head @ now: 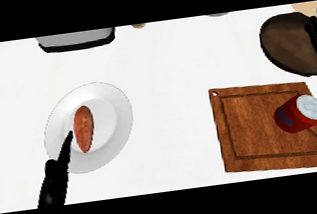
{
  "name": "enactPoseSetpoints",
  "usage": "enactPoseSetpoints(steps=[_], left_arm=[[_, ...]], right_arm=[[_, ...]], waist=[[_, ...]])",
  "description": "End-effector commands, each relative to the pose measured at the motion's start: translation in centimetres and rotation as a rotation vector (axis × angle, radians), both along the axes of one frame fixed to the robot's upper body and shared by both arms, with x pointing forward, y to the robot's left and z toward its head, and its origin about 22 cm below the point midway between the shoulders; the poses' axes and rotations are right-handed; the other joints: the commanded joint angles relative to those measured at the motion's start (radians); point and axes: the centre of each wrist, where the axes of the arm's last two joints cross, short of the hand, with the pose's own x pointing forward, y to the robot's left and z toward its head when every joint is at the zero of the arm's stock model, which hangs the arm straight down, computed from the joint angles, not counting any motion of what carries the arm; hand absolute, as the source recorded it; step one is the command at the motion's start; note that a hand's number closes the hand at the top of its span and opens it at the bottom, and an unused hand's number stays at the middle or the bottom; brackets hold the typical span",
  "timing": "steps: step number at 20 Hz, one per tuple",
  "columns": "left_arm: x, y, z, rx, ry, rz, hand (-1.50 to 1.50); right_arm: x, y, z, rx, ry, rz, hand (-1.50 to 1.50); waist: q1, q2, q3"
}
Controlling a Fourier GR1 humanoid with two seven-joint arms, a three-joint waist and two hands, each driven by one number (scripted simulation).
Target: Pick the can from the cutting board and place it in the pan
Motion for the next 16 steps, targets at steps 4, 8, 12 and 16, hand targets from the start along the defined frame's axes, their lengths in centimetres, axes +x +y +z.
enactPoseSetpoints(steps=[4, 8, 12, 16], left_arm=[[2.7, 0.0, 6.8, -0.023, -0.311, -0.027, 0.0], [6.5, -0.5, 10.5, -0.101, -0.448, 0.0, 0.0], [6.5, 1.1, 10.5, -0.096, -0.449, 0.008, 0.0], [7.9, 1.2, 11.6, -0.1, -0.445, -0.001, 0.0]], right_arm=[[-0.8, -0.5, -1.8, -0.016, 0.157, 0.468, 1.5], [-3.7, -5.9, -3.5, -0.202, 0.162, 0.548, 1.5], [-6.0, -13.1, -0.9, -0.34, -0.064, 0.351, -1.5], [-8.2, -18.6, 2.8, -0.458, -0.101, 0.358, -1.5]], waist=[[0.03, 0.025, 0.001], [-0.025, 0.03, 0.002], [-0.02, 0.019, 0.0], [-0.005, 0.019, -0.001]])
